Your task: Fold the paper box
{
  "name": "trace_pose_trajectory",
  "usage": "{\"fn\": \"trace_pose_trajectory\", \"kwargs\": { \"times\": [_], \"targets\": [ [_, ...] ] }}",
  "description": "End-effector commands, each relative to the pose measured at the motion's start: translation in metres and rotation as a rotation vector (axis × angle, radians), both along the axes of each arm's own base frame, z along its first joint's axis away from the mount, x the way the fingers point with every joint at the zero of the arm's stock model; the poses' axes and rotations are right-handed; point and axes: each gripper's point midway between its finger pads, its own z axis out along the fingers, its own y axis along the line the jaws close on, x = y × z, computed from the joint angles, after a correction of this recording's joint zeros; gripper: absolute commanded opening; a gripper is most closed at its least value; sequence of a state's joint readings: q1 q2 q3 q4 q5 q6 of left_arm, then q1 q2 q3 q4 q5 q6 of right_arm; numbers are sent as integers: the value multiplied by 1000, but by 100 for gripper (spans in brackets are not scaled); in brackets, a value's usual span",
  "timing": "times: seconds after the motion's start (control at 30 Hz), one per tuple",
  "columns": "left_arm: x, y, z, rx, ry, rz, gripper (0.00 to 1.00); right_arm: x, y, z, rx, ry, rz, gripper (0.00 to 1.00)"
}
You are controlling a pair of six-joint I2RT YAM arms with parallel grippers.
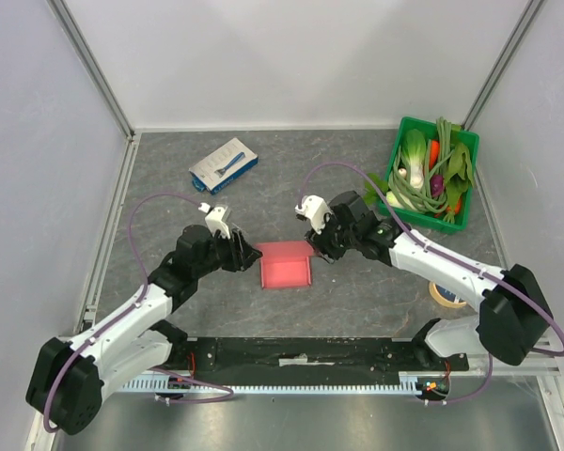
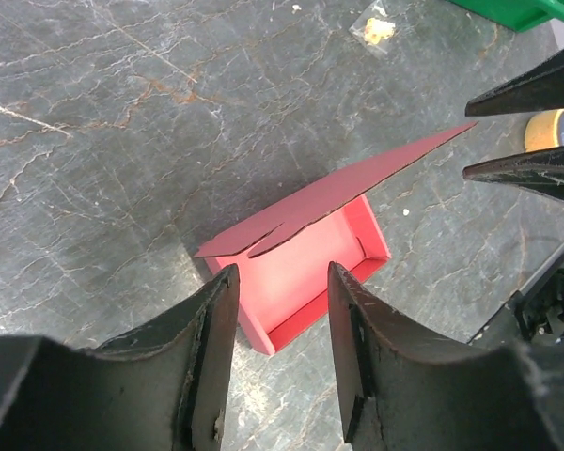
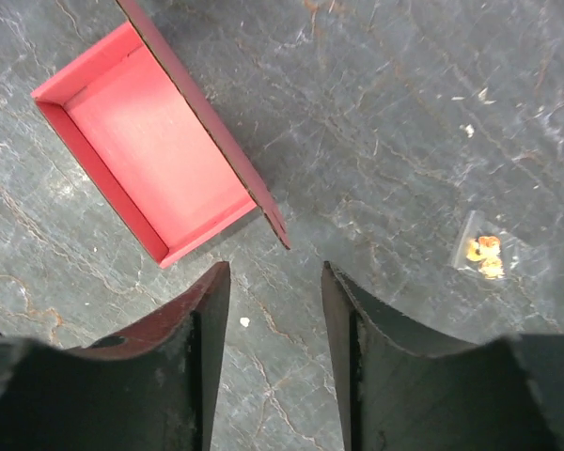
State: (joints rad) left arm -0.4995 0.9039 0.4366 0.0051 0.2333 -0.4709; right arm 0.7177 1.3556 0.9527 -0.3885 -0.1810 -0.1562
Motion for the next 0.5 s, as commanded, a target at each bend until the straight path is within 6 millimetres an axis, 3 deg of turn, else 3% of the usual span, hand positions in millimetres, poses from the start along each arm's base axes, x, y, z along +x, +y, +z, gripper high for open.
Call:
{"fn": "trace_pose_trajectory", "kwargs": {
  "times": [0.0,0.13,0.33,0.47],
  "targets": [
    [9,-1,12,-11,-153,-16,49,9,8,5,76,-23,-60,50],
    [7,1,10,-9,-172,-18,52,10,16,7,137,-48,-48,51],
    [13,6,5,18,-179,10,59,12,17,-12,136,-60,-41,50],
    [20,5,1,58,-167,11,65,16,20,-13,132,-64,-31,44]
  ]
}}
